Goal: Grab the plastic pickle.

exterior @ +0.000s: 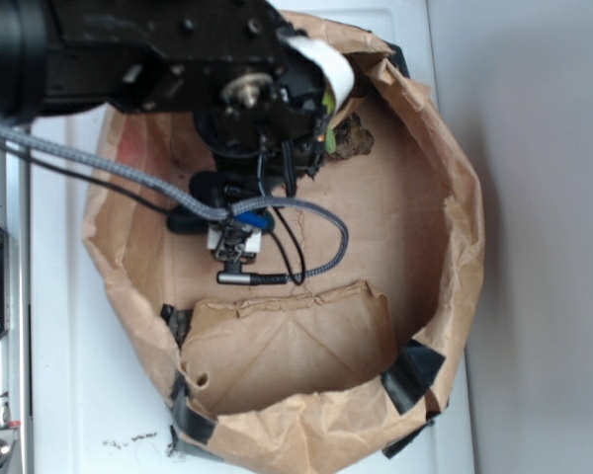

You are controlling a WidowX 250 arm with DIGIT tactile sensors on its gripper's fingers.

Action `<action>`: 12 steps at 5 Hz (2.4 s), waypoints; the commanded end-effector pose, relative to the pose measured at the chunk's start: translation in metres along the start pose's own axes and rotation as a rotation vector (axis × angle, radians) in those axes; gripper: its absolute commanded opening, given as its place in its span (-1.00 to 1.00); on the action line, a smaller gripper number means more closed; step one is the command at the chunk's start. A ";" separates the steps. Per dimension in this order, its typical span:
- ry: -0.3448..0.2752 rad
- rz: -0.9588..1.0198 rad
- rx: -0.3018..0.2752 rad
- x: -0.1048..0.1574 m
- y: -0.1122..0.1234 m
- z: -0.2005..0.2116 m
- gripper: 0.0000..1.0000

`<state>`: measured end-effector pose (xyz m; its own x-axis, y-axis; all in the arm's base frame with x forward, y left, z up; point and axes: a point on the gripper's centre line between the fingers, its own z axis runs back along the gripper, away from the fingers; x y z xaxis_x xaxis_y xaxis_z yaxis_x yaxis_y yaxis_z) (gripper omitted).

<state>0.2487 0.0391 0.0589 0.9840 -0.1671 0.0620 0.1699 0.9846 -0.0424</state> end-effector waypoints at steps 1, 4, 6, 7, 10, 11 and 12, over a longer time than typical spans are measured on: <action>0.032 0.018 0.006 0.008 0.014 -0.038 1.00; -0.014 0.040 0.024 0.012 0.016 -0.039 -1.00; -0.102 0.044 -0.048 -0.040 -0.014 0.027 1.00; -0.143 0.049 -0.100 -0.055 -0.020 0.059 1.00; -0.126 0.053 -0.079 -0.035 0.003 0.049 1.00; -0.053 0.318 -0.109 -0.010 0.018 0.051 1.00; -0.053 0.318 -0.109 -0.010 0.018 0.051 1.00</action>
<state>0.2318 0.0630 0.0960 0.9861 0.1639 0.0261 -0.1564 0.9703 -0.1844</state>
